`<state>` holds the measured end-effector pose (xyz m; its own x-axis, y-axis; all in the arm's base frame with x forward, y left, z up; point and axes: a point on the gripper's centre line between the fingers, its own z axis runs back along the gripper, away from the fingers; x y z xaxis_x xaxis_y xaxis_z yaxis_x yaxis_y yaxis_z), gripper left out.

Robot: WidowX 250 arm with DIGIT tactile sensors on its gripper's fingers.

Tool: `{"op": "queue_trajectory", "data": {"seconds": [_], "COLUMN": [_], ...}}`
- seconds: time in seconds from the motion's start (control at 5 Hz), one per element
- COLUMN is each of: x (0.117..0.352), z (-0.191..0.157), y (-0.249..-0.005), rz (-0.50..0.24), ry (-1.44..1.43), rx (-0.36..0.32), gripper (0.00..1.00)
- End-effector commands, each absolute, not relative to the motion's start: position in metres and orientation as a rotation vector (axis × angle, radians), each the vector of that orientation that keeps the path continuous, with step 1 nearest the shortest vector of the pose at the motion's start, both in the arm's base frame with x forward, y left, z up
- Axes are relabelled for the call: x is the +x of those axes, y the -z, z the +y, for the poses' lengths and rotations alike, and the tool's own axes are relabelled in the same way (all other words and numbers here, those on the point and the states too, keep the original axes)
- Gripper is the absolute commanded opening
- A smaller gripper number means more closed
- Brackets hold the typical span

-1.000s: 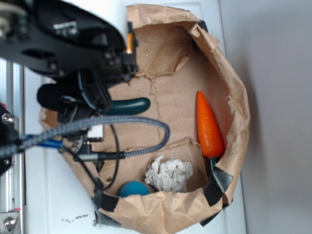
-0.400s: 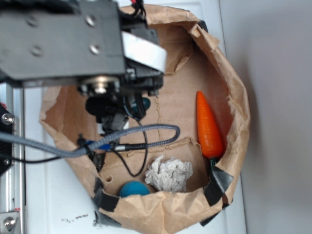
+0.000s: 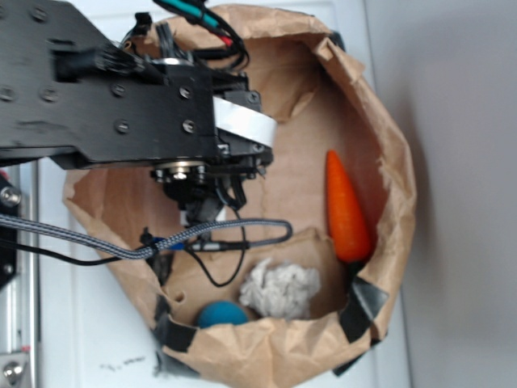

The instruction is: Grab the plastic pickle.

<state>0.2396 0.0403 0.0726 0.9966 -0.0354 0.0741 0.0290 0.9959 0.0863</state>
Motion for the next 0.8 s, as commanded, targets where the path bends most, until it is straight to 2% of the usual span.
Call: {"op": "queue_trajectory", "data": {"seconds": [0.0, 0.4, 0.6], "x": [0.265, 0.271, 0.265], "z": [0.073, 0.081, 0.078], "y": [-0.053, -0.026, -0.029], "rz": [-0.11, -0.118, -0.128], "ry": [-0.001, -0.026, -0.022], "rx": [0.101, 0.155, 0.145], "gripper": [1.0, 1.0, 1.0]}}
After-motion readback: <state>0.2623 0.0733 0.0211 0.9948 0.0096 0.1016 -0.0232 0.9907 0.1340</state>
